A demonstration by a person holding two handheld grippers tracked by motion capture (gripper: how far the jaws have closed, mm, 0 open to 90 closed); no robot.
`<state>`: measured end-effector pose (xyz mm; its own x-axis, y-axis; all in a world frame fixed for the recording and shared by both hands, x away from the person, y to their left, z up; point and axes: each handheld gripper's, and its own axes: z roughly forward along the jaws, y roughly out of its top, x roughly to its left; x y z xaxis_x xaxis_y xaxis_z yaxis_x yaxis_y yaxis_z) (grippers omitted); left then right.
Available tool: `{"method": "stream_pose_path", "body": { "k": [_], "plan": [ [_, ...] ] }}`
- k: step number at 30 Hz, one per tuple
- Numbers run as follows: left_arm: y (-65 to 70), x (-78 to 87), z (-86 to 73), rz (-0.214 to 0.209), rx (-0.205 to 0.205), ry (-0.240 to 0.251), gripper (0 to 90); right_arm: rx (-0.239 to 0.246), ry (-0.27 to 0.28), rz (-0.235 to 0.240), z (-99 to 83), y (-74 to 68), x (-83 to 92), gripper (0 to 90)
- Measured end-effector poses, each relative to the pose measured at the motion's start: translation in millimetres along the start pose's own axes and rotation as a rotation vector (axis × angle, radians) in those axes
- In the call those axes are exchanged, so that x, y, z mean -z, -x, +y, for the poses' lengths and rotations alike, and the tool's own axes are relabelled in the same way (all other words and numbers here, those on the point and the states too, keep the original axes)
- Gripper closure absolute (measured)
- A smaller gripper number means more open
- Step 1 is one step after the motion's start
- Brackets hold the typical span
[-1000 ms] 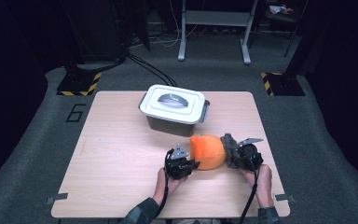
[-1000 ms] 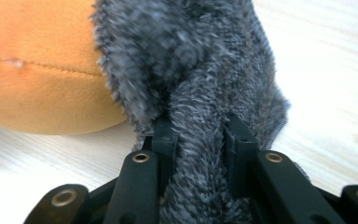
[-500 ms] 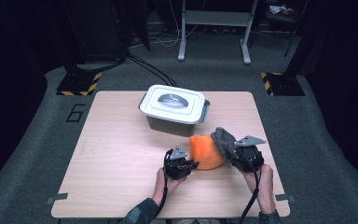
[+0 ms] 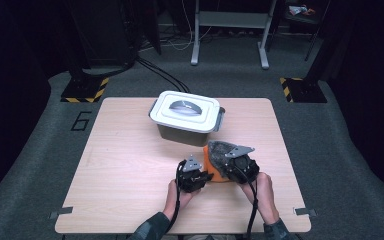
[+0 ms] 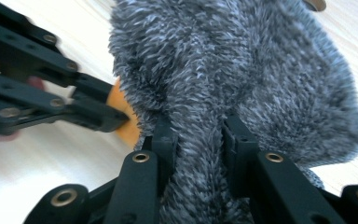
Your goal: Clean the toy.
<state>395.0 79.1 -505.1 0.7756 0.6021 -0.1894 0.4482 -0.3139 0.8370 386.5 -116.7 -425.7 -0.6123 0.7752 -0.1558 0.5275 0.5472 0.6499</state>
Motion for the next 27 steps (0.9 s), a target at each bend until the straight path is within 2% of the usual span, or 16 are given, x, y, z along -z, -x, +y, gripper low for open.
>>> {"method": "stream_pose_path", "body": {
  "k": [2,3,5,7,8,12,18,23,27],
  "plan": [
    [-1.2,-0.5,-0.7,0.0,0.005,0.0,81.1,-0.005,0.0,0.002,-0.3,1.0,-3.7,70.5],
    [-1.4,-0.6,-0.7,0.0,0.006,-0.002,81.4,-0.028,0.003,0.002,-0.5,1.0,-3.9,70.6],
    [-0.2,-0.9,0.1,0.009,0.003,-0.009,81.5,-0.016,0.0,0.005,-1.3,3.1,-3.5,70.7],
    [0.5,-1.4,1.0,0.009,0.001,-0.01,81.6,-0.031,-0.002,0.009,-2.4,4.0,-3.2,70.7],
    [0.3,-1.6,1.4,0.005,0.0,-0.012,81.7,-0.026,0.005,0.008,-3.6,6.0,-3.2,70.7],
    [0.6,-1.9,1.5,0.001,0.005,-0.01,81.7,-0.057,0.004,0.003,-9.2,13.9,-1.4,70.7],
    [0.3,-1.8,1.2,-0.003,-0.001,-0.01,81.7,-0.155,0.009,0.038,-24.9,39.0,-1.9,70.5],
    [-0.2,-2.3,0.7,-0.008,0.001,-0.006,81.7,-0.213,-0.001,0.017,-37.2,52.8,-6.2,70.3],
    [-0.3,-2.5,0.2,-0.008,0.001,-0.004,81.6,-0.233,-0.019,0.011,-43.9,59.8,-9.4,70.3]
  ]
}}
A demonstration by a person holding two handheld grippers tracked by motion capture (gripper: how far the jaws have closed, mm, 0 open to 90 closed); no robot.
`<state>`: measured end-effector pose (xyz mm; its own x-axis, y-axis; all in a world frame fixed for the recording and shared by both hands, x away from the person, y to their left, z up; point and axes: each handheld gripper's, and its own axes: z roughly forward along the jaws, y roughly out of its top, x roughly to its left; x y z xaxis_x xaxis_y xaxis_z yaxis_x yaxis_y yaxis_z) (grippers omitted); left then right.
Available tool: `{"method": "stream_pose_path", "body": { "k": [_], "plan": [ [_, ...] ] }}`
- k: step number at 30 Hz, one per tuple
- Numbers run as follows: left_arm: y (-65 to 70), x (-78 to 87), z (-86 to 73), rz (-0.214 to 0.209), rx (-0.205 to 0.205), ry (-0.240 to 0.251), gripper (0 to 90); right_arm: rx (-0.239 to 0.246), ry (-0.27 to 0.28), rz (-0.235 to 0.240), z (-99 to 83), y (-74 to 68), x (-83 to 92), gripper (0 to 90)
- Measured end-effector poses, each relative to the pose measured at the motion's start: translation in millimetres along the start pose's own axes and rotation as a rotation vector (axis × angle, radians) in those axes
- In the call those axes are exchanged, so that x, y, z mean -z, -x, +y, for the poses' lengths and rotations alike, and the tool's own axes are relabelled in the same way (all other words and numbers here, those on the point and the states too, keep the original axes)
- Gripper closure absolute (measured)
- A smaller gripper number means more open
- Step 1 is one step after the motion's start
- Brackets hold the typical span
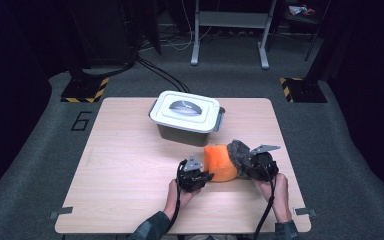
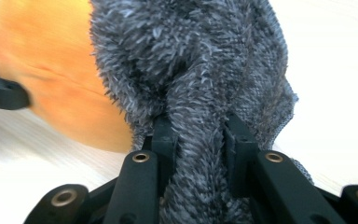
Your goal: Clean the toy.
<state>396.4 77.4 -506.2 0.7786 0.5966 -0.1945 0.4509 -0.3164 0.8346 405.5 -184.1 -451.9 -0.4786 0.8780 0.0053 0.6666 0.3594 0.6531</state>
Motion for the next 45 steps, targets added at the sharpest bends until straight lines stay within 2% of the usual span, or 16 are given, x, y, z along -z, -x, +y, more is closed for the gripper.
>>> {"method": "stream_pose_path", "body": {
  "k": [9,11,23,24,27,29,30,34,36,38,39,41,45],
  "plan": [
    [-2.0,0.0,-1.6,-0.011,0.005,0.01,81.6,-0.048,-0.064,-0.038,-12.8,17.3,-19.2,70.2],
    [-2.3,0.0,-1.8,-0.013,0.0,0.01,81.5,-0.042,-0.091,-0.055,-15.3,19.3,-25.3,70.3],
    [-4.9,0.6,-2.5,-0.026,-0.019,-0.001,81.4,-0.059,-0.115,-0.066,-23.4,23.7,-31.6,70.0],
    [-5.0,0.7,-2.5,-0.025,-0.018,-0.001,81.3,-0.048,-0.108,-0.067,-23.1,24.7,-30.2,70.0],
    [-5.9,0.7,-3.3,-0.027,-0.009,0.012,81.3,-0.057,-0.09,-0.073,-22.1,24.6,-20.3,70.2],
    [-5.9,0.4,-3.8,-0.03,-0.006,0.016,81.2,-0.045,-0.056,-0.075,-21.0,24.8,-10.3,70.2],
    [-6.0,0.4,-4.0,-0.031,-0.008,0.016,81.3,-0.056,-0.036,-0.074,-19.3,22.0,-1.5,70.2],
    [-6.7,0.3,-3.4,-0.036,-0.015,0.014,81.2,-0.025,0.041,-0.052,-11.2,10.6,23.2,70.2],
    [-6.0,-0.3,-3.4,-0.036,-0.016,0.016,81.0,-0.01,0.069,-0.03,-5.8,2.5,27.1,70.2],
    [-5.5,-1.1,-3.2,-0.039,-0.028,0.017,80.7,0.02,0.075,-0.011,-2.3,-3.1,23.6,70.2],
    [-5.3,-1.5,-3.1,-0.034,-0.037,0.02,80.5,0.035,0.061,-0.008,-1.0,-6.7,17.8,70.2],
    [-5.2,-1.6,-2.8,-0.037,-0.039,0.022,79.8,0.04,0.049,-0.024,-1.6,-10.1,5.7,70.6],
    [-5.1,-1.1,-1.9,-0.034,-0.059,0.028,74.0,0.008,0.051,-0.005,-4.5,-5.2,0.6,70.8]
  ]
}}
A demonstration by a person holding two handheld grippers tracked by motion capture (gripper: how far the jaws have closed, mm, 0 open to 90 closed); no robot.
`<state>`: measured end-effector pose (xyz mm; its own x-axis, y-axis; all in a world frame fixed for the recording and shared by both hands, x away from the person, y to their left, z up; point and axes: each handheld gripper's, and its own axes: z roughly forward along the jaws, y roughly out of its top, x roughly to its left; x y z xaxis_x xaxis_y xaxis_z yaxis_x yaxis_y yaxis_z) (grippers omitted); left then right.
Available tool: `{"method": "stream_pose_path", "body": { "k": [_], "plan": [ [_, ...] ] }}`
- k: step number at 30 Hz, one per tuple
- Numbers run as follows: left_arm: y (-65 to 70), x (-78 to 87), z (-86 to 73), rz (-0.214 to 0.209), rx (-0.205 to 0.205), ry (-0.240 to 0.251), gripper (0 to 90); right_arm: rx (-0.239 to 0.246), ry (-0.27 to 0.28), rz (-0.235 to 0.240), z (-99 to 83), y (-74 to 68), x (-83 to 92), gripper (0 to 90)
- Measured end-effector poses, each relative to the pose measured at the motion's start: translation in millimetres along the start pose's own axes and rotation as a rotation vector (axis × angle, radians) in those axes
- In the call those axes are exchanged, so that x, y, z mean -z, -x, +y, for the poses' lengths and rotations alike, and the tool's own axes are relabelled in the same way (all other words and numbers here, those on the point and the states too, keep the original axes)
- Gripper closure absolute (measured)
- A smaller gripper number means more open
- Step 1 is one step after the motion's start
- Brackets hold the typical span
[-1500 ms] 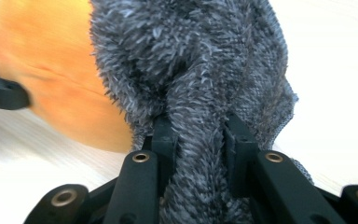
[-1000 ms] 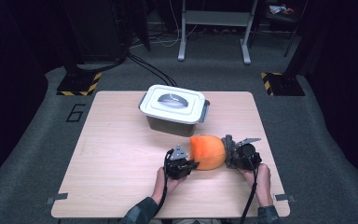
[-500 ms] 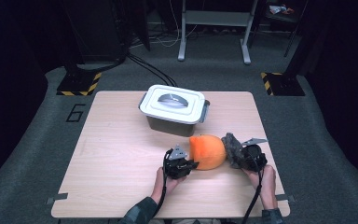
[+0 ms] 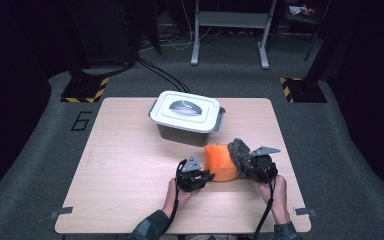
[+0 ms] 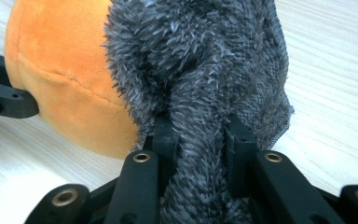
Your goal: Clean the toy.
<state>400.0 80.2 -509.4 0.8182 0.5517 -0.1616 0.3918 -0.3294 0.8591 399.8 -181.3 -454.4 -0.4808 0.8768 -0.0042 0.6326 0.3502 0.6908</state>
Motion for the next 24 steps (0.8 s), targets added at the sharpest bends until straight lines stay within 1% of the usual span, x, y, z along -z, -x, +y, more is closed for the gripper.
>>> {"method": "stream_pose_path", "body": {
  "k": [1,2,3,4,5,6,10,11,12,13,14,15,16,17,18,19,20,21,22,23,24],
  "plan": [
    [1.1,0.2,0.8,0.009,-0.014,-0.003,70.9,0.002,-0.001,0.001,0.0,1.3,-0.1,70.8],
    [2.3,0.3,1.3,0.011,-0.026,0.003,66.1,-0.007,-0.006,0.002,0.1,0.7,-0.2,70.8],
    [4.1,0.8,2.5,0.025,-0.043,0.0,59.4,-0.001,-0.006,-0.002,0.4,1.4,-0.6,70.8],
    [6.0,1.2,3.5,0.051,-0.069,-0.002,55.2,-0.004,-0.005,-0.003,0.6,1.6,-0.7,70.8],
    [7.2,1.0,4.3,0.064,-0.082,0.001,51.2,0.006,-0.002,-0.002,0.9,2.4,-1.6,70.7],
    [7.9,1.5,4.8,0.066,-0.088,-0.003,48.1,0.012,-0.004,-0.007,1.0,2.8,-2.0,70.8],
    [12.0,1.3,3.9,0.114,-0.115,-0.009,42.6,0.002,-0.008,-0.008,1.1,2.3,-2.4,70.8],
    [11.6,1.7,3.6,0.131,-0.118,-0.004,42.1,-0.003,-0.008,-0.013,1.1,2.5,-2.6,70.7],
    [10.7,2.2,3.1,0.129,-0.11,-0.001,41.2,-0.002,-0.009,-0.011,1.0,3.0,-2.5,70.8],
    [10.2,2.2,2.4,0.138,-0.101,0.003,40.8,0.003,-0.007,-0.011,1.0,3.6,-2.9,70.8],
    [9.4,2.6,1.8,0.142,-0.096,0.012,40.4,0.007,-0.007,-0.013,1.0,4.0,-2.9,70.7],
    [7.6,3.4,1.8,0.137,-0.097,0.016,40.5,0.008,-0.008,-0.013,1.0,4.2,-2.9,70.7],
    [7.4,2.9,1.4,0.127,-0.084,0.014,40.7,0.009,-0.007,-0.011,0.9,4.5,-3.0,70.7],
    [7.0,1.0,0.8,0.123,-0.095,-0.006,40.7,0.013,-0.008,-0.013,0.8,4.9,-3.0,70.7],
    [7.5,-0.6,0.2,0.119,-0.094,-0.013,40.8,0.014,-0.009,-0.015,0.9,5.6,-3.2,70.7],
    [8.0,-1.9,-0.1,0.122,-0.097,-0.018,40.9,0.002,-0.016,-0.012,0.9,4.9,-2.8,70.7],
    [8.4,-3.5,-0.1,0.131,-0.106,-0.025,41.3,0.003,-0.016,-0.012,0.9,5.0,-2.9,70.7],
    [8.7,-4.9,-0.6,0.13,-0.104,-0.027,42.1,0.012,-0.011,-0.01,0.9,5.5,-3.4,70.7],
    [8.5,-5.8,-1.3,0.137,-0.105,-0.026,43.6,0.006,-0.015,-0.011,1.1,5.0,-3.4,70.7],
    [7.7,-6.6,-1.7,0.148,-0.105,-0.027,47.0,0.008,-0.014,-0.012,1.2,4.8,-3.6,70.7],
    [7.7,-6.6,-1.7,0.148,-0.105,-0.027,49.6,0.008,-0.014,-0.012,1.2,4.8,-3.6,70.7]
  ]
}}
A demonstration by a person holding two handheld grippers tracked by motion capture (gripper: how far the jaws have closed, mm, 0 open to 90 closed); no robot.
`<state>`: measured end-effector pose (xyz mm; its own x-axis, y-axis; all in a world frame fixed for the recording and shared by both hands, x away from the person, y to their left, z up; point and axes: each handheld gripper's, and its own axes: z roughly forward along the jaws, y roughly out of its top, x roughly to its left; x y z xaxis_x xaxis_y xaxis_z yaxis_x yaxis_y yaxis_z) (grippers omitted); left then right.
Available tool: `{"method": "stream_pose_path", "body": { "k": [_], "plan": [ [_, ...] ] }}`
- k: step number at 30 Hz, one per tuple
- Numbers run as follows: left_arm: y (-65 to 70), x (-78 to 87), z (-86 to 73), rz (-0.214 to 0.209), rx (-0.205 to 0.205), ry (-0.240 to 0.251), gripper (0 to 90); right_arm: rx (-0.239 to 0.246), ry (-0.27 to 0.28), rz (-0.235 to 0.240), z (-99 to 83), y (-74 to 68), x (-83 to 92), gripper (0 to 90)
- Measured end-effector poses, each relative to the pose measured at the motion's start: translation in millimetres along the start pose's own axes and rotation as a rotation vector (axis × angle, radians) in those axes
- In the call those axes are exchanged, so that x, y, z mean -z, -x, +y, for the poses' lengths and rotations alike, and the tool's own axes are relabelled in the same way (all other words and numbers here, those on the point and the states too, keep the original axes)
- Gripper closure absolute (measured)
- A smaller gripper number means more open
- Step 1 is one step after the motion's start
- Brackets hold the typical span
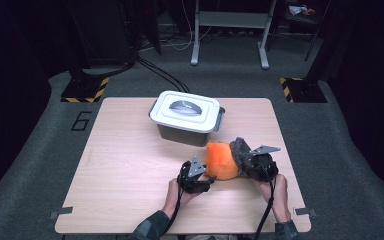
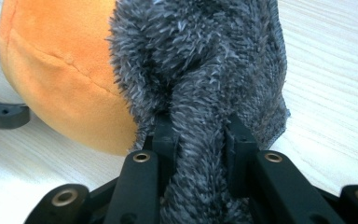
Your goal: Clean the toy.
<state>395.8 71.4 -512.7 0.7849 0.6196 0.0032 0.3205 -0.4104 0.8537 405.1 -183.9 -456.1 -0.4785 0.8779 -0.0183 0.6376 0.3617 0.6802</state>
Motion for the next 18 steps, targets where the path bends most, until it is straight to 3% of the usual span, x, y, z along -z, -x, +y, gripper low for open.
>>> {"method": "stream_pose_path", "body": {
  "k": [5,10,18],
  "plan": [
    [-1.9,-1.2,-0.7,-0.002,-0.01,0.024,65.3,-0.007,0.007,-0.006,0.0,-0.7,1.0,70.6],
    [-1.1,-1.1,1.3,-0.011,-0.012,0.014,78.0,-0.01,0.018,-0.011,-1.2,-1.4,4.6,70.6],
    [-3.4,6.3,9.1,-0.114,0.085,0.03,81.5,0.001,0.051,-0.031,1.5,-2.0,26.2,70.7]
  ]
}}
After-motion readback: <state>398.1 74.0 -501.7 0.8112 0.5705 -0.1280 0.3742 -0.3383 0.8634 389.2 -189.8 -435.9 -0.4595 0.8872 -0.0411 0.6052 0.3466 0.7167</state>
